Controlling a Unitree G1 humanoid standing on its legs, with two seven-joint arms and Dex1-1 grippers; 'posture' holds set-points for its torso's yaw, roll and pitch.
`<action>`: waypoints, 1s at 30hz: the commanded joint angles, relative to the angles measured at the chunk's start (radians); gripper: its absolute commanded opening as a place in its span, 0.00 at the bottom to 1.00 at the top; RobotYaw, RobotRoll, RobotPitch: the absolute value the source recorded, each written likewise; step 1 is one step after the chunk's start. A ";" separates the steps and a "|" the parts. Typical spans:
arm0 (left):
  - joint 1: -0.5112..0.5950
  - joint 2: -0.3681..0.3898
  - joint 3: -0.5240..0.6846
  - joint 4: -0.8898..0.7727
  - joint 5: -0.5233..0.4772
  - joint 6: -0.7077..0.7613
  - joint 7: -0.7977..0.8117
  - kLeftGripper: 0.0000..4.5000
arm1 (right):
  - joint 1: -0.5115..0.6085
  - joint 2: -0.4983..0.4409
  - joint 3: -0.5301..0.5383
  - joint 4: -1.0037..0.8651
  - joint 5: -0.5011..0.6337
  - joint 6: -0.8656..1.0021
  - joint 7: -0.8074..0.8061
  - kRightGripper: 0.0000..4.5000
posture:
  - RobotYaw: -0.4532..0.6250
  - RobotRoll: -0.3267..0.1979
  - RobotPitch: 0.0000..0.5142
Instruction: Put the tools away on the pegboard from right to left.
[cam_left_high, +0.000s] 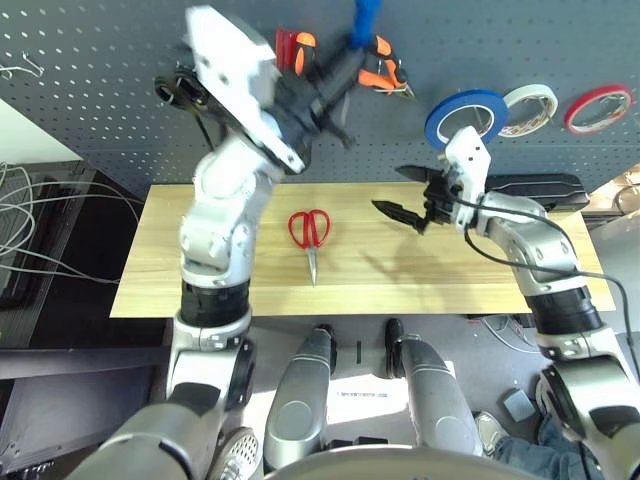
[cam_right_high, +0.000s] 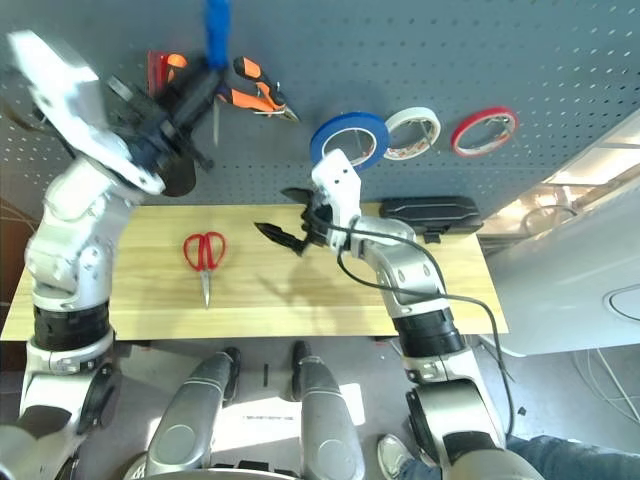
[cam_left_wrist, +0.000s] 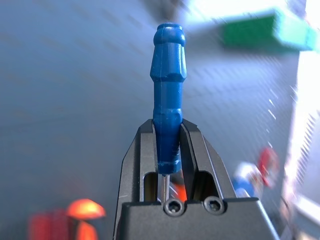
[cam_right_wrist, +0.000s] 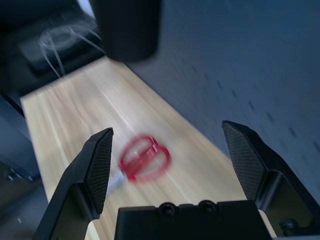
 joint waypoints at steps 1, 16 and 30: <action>-0.052 0.034 0.053 -0.001 -0.040 0.031 0.046 0.12 | -0.028 0.035 -0.003 0.000 0.025 -0.003 -0.010 1.00 | 0.57 0.62 0.60; 0.066 0.129 0.032 0.036 -0.052 0.213 0.091 0.12 | -0.081 0.093 -0.025 0.016 0.048 -0.003 -0.051 1.00 | 0.57 0.62 0.59; 0.030 0.134 -0.013 -0.008 -0.130 0.188 -0.035 0.59 | -0.058 0.068 -0.037 0.029 0.038 -0.051 -0.058 1.00 | 0.57 0.62 0.59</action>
